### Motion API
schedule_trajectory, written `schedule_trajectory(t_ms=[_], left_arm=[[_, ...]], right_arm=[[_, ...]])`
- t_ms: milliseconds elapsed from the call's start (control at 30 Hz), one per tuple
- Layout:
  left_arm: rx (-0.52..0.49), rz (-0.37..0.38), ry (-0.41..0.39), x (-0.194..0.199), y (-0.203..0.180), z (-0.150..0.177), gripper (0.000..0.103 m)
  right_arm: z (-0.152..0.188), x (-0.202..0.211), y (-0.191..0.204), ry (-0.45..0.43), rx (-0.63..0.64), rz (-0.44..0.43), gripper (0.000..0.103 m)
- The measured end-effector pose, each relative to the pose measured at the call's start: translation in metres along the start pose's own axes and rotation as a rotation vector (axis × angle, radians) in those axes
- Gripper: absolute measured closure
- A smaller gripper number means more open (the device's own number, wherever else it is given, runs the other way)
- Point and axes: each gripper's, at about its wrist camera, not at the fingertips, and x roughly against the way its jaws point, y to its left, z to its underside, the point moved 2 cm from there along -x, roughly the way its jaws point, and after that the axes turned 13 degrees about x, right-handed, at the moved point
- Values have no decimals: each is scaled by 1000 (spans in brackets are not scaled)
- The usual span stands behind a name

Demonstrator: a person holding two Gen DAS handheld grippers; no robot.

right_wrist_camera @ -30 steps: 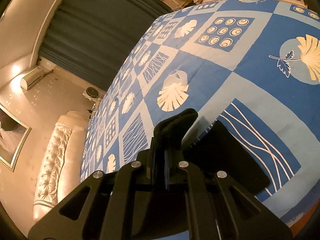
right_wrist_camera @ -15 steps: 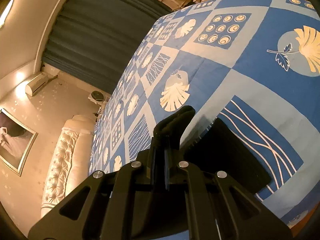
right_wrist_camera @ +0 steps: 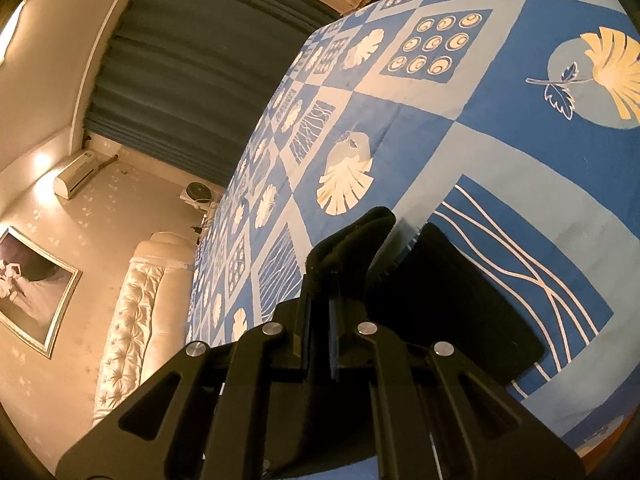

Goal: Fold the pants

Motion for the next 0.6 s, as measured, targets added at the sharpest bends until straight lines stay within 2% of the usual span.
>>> schedule_trajectory(t_ms=[67, 167, 333, 467, 600], left_arm=[[14, 5, -8, 1, 3, 1, 92], [-69, -27, -31, 8, -6, 7, 92], [-129, -9, -46, 20, -15, 13, 92], [-156, -41, -30, 16, -6, 15, 92], [-166, -58, -31, 9, 3, 13, 92]], right_arm=[[1, 2, -1, -3, 1, -1, 97], [1, 7, 0, -17, 3, -6, 97], [4, 25, -3, -22, 26, -8, 97], [26, 27, -38, 36, -9, 67, 97], [45, 22, -73, 72, -81, 102, 96]])
